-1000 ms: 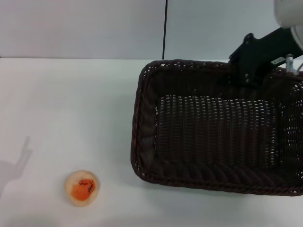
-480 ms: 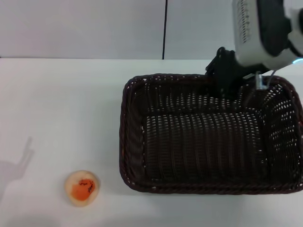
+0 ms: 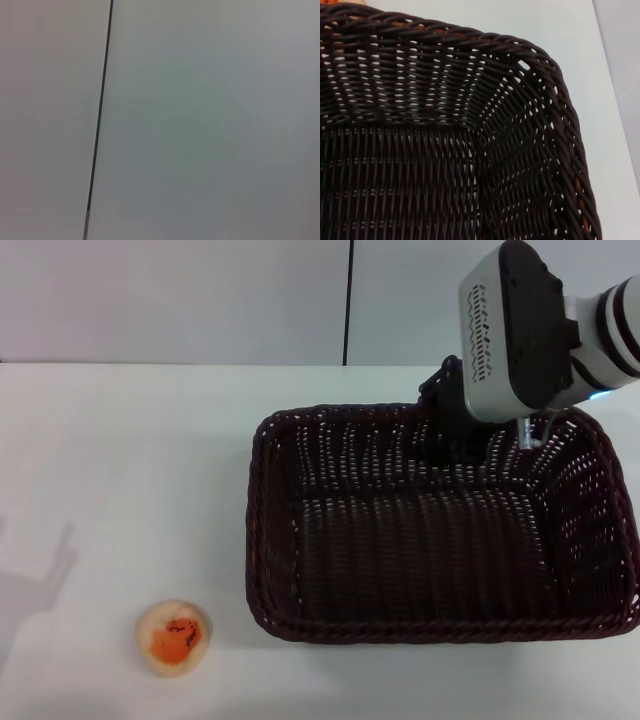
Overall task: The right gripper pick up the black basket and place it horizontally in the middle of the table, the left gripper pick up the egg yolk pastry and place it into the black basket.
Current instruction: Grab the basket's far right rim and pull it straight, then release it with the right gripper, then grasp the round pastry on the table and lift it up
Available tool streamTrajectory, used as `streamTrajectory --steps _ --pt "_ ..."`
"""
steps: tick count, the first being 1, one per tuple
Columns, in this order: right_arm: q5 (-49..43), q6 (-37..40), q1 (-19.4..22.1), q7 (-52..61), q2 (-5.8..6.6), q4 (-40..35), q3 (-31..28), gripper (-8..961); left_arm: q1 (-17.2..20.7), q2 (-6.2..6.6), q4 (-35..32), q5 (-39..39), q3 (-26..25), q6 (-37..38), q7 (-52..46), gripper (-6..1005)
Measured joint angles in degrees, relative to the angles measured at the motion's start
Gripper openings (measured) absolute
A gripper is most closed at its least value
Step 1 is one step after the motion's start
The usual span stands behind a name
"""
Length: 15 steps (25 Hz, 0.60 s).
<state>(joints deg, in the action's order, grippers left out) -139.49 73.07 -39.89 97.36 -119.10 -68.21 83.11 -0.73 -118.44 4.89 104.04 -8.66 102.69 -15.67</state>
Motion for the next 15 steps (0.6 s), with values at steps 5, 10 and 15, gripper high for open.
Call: streamTrajectory --steps 5,10,15 --pt "0.77 -2.00 2.95 -0.05 -0.05 -4.33 -0.46 461 -0.26 0.13 -0.05 0.00 -0.02 -0.04 -0.04 760" --pt "1.52 -1.74 4.97 0.01 -0.03 -7.67 -1.19 610 -0.31 0.21 -0.20 0.07 0.26 0.01 -0.24 758" --pt "10.66 -1.95 10.37 -0.19 0.12 -12.81 -6.08 684 -1.05 0.61 -6.96 0.21 6.95 1.05 -9.11 756"
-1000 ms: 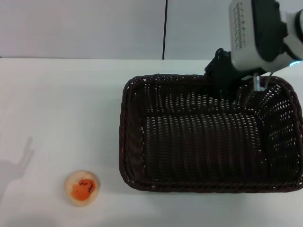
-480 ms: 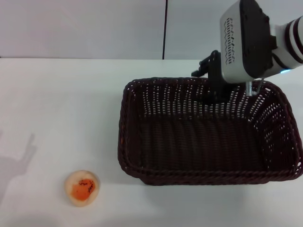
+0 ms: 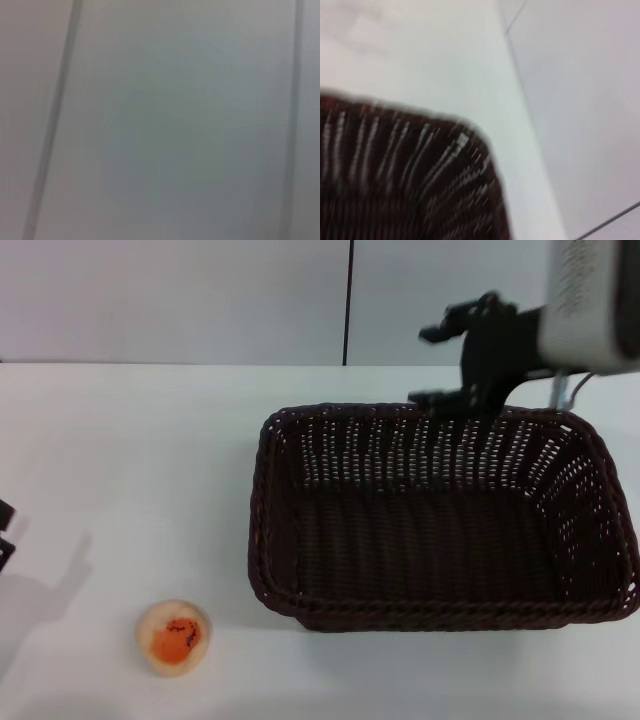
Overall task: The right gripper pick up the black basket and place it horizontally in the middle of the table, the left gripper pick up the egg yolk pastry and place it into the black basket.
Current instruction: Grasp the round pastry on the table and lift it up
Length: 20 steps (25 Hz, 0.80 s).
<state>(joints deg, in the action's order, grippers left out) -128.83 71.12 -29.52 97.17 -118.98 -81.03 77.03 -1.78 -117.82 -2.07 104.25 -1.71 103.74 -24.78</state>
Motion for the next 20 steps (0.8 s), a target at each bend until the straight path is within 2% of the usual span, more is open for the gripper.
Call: streamTrajectory --steps 3,4,5,6,7,8,10,11,12,13,14,15,16,19,20 --pt "10.44 -0.39 3.96 -1.89 -0.03 0.35 -4.86 684 -0.62 0.00 -4.71 0.01 4.00 0.30 -5.49 755" --pt "20.71 -0.21 7.48 -4.83 -0.11 1.40 -7.83 684 -1.52 -0.02 -10.44 0.04 9.98 0.44 -12.02 755" --pt "20.71 -0.21 7.48 -4.83 -0.11 1.40 -7.83 684 -1.52 -0.02 -10.44 0.04 9.98 0.44 -12.02 755" --pt "32.81 0.32 11.95 -9.24 -0.14 2.82 -9.57 684 -1.87 -0.03 -12.08 0.04 12.05 0.45 -14.11 754" --pt "32.81 0.32 11.95 -9.24 -0.14 2.82 -9.57 684 -1.87 -0.03 -12.08 0.04 12.05 0.45 -14.11 754" --pt "39.47 0.78 14.47 -12.16 -0.15 3.81 -10.00 684 -1.87 -0.03 -12.08 0.04 12.05 0.45 -14.11 754" --pt "60.54 3.59 22.54 -24.33 -0.16 11.02 -10.66 684 -3.02 -0.15 -16.32 0.03 19.76 -0.87 -18.00 753" --pt "60.54 3.59 22.54 -24.33 -0.16 11.02 -10.66 684 -3.35 -0.20 -16.76 0.04 22.13 -1.71 -18.17 753" --pt "64.70 5.33 23.73 -27.63 -0.17 14.35 -10.89 684 -3.35 -0.20 -16.76 0.04 22.13 -1.71 -18.17 752" --pt "64.70 5.33 23.73 -27.63 -0.17 14.35 -10.89 684 -3.35 -0.20 -16.76 0.04 22.13 -1.71 -18.17 752" --pt "71.08 9.83 24.88 -32.97 -0.16 21.25 -12.13 684 -3.66 -0.20 -16.91 0.04 24.16 -2.43 -18.19 752" --pt "71.08 9.83 24.88 -32.97 -0.16 21.25 -12.13 684 -3.66 -0.20 -16.91 0.04 24.16 -2.43 -18.19 751" --pt "73.65 12.16 25.07 -35.26 -0.16 24.72 -13.07 684 -4.57 -0.21 -17.08 0.57 30.14 -4.85 -18.70 751" --pt "78.46 17.04 25.18 -38.50 -0.14 35.43 -17.25 684 -4.92 -0.21 -17.17 2.77 31.61 -5.23 -20.35 750" --pt "78.46 17.04 25.18 -38.50 -0.14 35.43 -17.25 684 -4.94 -0.21 -17.22 3.25 31.64 -5.23 -20.69 749"
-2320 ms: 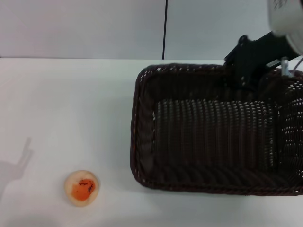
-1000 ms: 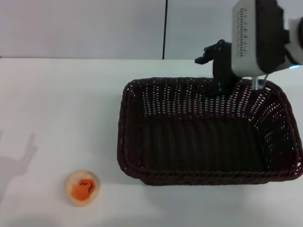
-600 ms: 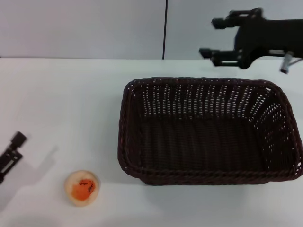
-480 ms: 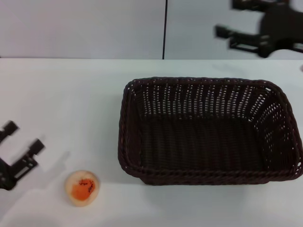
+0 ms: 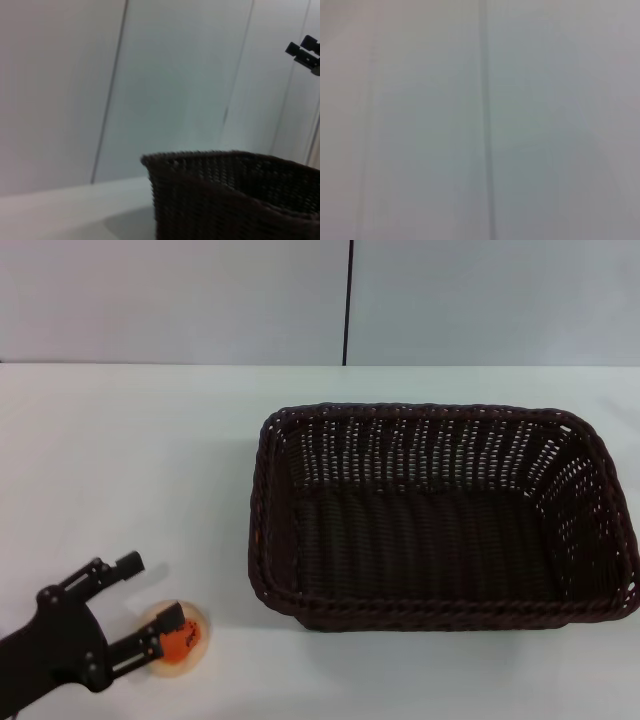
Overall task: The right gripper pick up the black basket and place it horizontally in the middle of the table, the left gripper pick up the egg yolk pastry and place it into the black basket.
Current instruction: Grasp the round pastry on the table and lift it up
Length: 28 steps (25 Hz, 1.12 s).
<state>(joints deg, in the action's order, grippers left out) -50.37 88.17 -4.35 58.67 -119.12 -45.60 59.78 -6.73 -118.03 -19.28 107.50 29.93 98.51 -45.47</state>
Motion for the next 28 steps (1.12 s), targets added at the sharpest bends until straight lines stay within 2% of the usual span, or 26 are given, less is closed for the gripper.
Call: streamTrajectory --steps 1,7,14,22,28 --pt "0.29 0.68 0.13 -0.37 0.01 2.77 -1.57 684 -0.01 0.00 -0.04 0.34 0.01 0.00 -0.22 749" --pt "0.18 1.75 0.20 -0.89 0.20 8.04 -5.32 684 -0.05 -0.06 -1.20 4.79 0.10 -2.55 -2.18 747" --pt "0.19 3.17 0.07 -3.50 0.14 12.20 -8.52 684 -0.38 -0.47 0.68 5.12 0.25 -9.56 2.50 745" --pt "0.31 6.60 -0.27 -6.38 0.13 17.44 -13.38 684 -0.10 -0.20 0.74 5.52 0.69 -8.10 2.59 742" --pt "0.40 7.88 -0.34 -8.22 0.10 20.42 -15.83 684 -0.06 -0.31 1.03 5.29 0.23 -7.45 2.75 495"
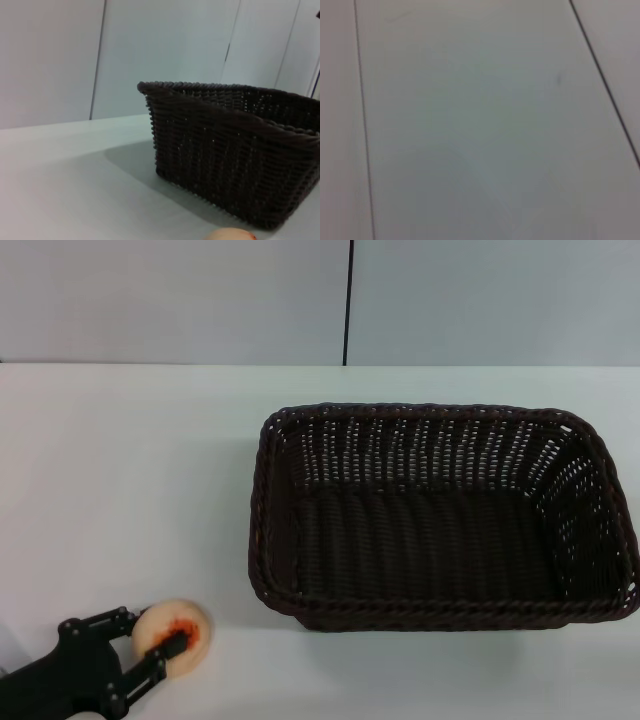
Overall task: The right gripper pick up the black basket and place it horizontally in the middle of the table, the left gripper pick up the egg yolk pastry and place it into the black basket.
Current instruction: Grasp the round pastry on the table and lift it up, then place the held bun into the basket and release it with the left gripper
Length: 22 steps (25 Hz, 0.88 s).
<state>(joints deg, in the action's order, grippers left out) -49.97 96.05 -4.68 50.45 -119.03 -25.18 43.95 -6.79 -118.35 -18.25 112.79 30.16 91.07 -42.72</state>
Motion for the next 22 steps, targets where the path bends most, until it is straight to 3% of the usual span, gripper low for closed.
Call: streamTrajectory --steps 7,10,12,13,15,19,21,22 --pt "0.06 4.48 -1.14 -6.17 -0.06 9.26 -8.61 684 -0.11 -0.01 0.42 -2.33 -1.86 0.86 0.22 401" --pt "0.07 5.57 -1.43 -7.47 -0.08 12.58 -12.19 684 -0.49 0.16 1.14 -5.70 -8.57 6.63 0.23 360" --pt "0.05 5.64 -1.43 -7.60 -0.07 13.01 -12.91 684 -0.91 0.21 1.17 -6.25 -10.39 8.35 0.15 333" --pt "0.00 5.65 -1.41 -7.61 -0.07 13.07 -13.00 684 -2.86 0.16 1.22 -7.06 -13.32 12.31 0.01 287" --pt "-0.08 5.67 -1.33 -7.63 -0.07 13.19 -13.03 684 -4.18 0.02 1.55 -7.30 -13.91 13.71 -0.07 271" --pt "-0.23 5.70 -1.66 -7.64 -0.02 14.39 -13.05 684 -8.61 -0.23 6.38 -7.61 -14.04 14.10 0.21 240" --pt "-0.30 5.71 -2.09 -7.65 0.00 14.83 -12.87 684 -12.67 -0.33 12.13 -7.30 -13.17 13.46 2.87 225" --pt "-0.30 5.71 -2.09 -7.65 0.00 14.83 -12.87 684 -12.67 -0.33 12.13 -7.30 -13.17 13.46 2.87 218"
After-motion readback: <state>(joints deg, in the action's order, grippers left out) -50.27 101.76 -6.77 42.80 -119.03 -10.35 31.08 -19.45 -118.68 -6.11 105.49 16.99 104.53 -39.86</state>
